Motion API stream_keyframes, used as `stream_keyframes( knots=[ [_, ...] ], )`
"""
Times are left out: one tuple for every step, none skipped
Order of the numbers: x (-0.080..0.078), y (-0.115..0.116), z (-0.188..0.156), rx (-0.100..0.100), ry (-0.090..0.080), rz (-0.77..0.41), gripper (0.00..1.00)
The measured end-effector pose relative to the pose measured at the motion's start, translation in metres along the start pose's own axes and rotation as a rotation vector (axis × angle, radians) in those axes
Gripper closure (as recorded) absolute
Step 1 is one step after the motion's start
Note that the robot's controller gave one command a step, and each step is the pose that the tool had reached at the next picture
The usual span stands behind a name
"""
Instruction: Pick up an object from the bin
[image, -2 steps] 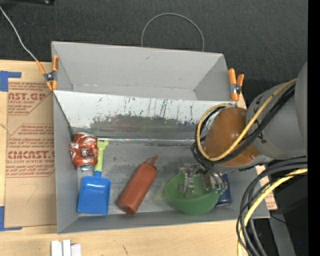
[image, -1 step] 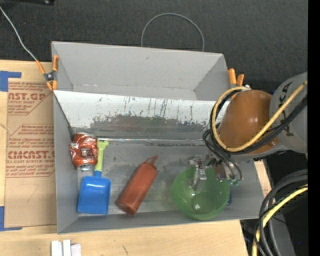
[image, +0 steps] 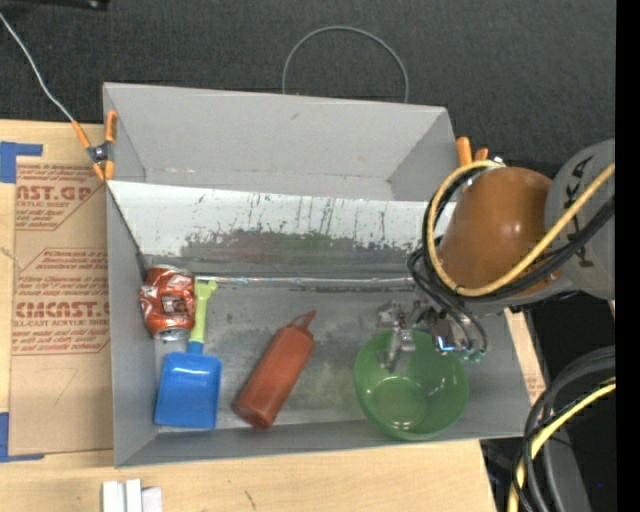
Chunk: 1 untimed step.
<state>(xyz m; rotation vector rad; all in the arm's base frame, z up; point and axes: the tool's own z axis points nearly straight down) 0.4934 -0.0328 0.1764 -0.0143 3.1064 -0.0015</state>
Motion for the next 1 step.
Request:
stream_keyframes(
  knots=[
    [-0.0129, -0.0145, -0.0790, 0.001, -0.005, -0.020, 1.00]
  ],
)
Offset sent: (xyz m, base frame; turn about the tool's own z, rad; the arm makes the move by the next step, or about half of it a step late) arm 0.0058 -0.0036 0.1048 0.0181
